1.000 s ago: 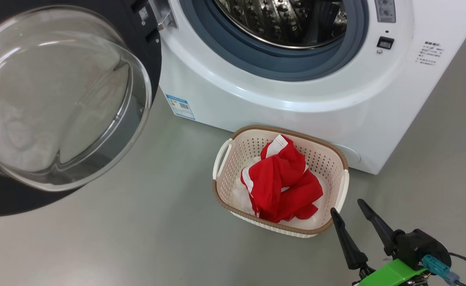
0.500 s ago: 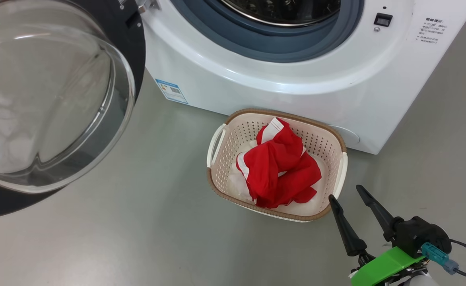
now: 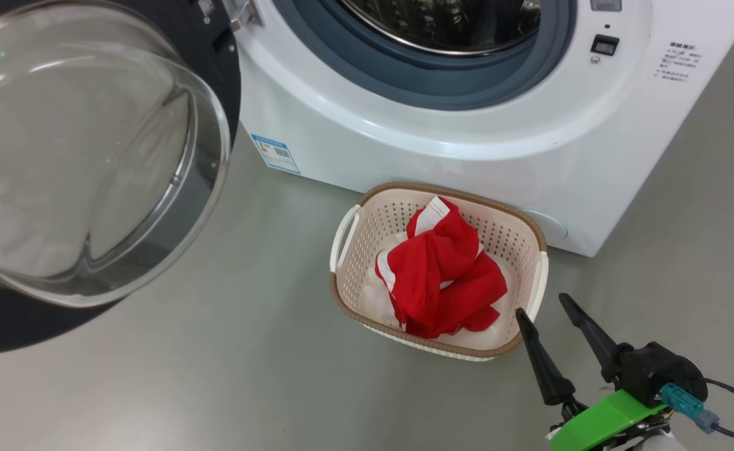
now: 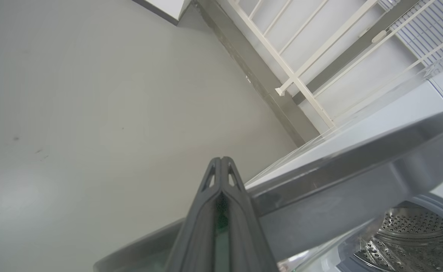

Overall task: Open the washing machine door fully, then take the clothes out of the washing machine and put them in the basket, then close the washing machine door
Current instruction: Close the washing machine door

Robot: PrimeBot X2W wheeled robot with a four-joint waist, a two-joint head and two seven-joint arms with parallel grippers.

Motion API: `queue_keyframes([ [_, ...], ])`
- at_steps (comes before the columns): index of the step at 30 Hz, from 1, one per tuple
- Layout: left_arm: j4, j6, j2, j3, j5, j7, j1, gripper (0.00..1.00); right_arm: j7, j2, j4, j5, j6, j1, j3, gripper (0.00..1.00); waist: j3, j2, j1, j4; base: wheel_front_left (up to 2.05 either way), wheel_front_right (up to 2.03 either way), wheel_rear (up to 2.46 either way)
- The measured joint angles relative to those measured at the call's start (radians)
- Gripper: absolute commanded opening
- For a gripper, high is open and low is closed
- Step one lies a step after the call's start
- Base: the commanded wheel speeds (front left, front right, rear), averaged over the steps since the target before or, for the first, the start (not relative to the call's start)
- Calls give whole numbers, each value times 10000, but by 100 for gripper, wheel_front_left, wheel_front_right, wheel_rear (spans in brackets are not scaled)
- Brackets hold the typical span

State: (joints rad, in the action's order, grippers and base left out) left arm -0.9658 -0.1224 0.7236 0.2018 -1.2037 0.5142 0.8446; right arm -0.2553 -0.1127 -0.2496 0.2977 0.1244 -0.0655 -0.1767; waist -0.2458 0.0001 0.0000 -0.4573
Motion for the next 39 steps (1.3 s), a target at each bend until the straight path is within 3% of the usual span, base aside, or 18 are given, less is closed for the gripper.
queue_keyframes([
  [10,2389,2,232,-430,-1283,1162,-1362,0,0,138,4,31,0,94,33,100,507,0,0,-61,0,0,0],
  [21,5292,-13,84,-1028,-2755,2080,-2953,0,0,184,50,42,0,218,50,100,625,0,0,4,0,0,0],
  [31,7545,-13,132,-1323,-3365,2424,-3574,0,0,217,63,75,0,216,48,100,604,0,0,171,0,0,0],
  [39,9008,-12,-150,-1835,-3496,2604,-3738,0,0,247,69,75,0,213,35,100,563,0,0,448,0,0,0],
])
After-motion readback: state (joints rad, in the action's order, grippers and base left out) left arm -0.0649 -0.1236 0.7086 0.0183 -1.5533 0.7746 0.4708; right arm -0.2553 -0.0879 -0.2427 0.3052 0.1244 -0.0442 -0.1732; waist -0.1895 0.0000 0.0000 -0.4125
